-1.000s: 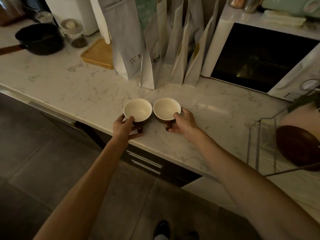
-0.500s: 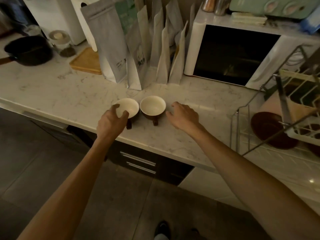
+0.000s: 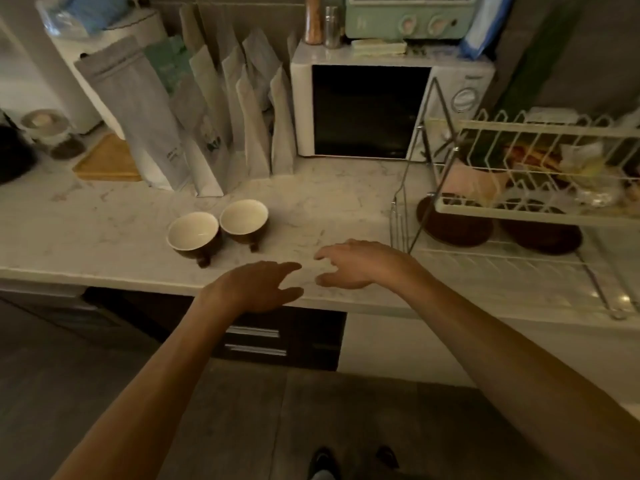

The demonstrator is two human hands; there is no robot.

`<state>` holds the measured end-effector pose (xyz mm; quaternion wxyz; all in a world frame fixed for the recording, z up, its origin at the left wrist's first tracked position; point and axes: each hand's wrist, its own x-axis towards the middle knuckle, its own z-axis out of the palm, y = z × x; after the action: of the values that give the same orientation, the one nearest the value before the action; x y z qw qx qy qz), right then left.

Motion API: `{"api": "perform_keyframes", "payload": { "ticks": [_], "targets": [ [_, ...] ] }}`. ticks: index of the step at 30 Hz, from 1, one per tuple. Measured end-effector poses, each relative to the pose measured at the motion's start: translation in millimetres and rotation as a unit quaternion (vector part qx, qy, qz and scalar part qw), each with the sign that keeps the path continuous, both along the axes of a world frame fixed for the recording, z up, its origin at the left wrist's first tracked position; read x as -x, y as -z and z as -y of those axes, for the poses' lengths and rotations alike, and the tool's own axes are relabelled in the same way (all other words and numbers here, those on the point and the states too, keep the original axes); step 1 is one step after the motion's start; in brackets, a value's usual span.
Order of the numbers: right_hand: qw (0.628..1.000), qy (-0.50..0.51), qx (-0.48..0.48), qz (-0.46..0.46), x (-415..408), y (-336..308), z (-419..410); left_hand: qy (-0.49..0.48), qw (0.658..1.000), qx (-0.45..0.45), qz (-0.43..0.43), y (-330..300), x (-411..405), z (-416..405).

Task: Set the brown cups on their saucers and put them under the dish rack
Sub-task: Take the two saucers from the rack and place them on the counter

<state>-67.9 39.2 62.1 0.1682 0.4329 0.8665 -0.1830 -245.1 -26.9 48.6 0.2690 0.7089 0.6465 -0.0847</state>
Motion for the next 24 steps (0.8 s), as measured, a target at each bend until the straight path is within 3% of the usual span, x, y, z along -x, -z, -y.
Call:
{"api": "perform_keyframes", "payload": {
  "ticks": [9, 16, 24],
  "targets": [
    [0.994, 0.070, 0.084, 0.015, -99, -6, 30, 0.111, 0.990, 0.007, 0.083, -7, -90, 10],
    [0.986, 0.145, 0.086, 0.007, -160, -6, 26, 0.182, 0.983, 0.015, 0.030, 0, -150, -2],
    [0.975, 0.216, 0.040, -0.020, -210, -1, 8, 0.193, 0.980, -0.030, 0.032, 5, -201, -24]
  ]
}}
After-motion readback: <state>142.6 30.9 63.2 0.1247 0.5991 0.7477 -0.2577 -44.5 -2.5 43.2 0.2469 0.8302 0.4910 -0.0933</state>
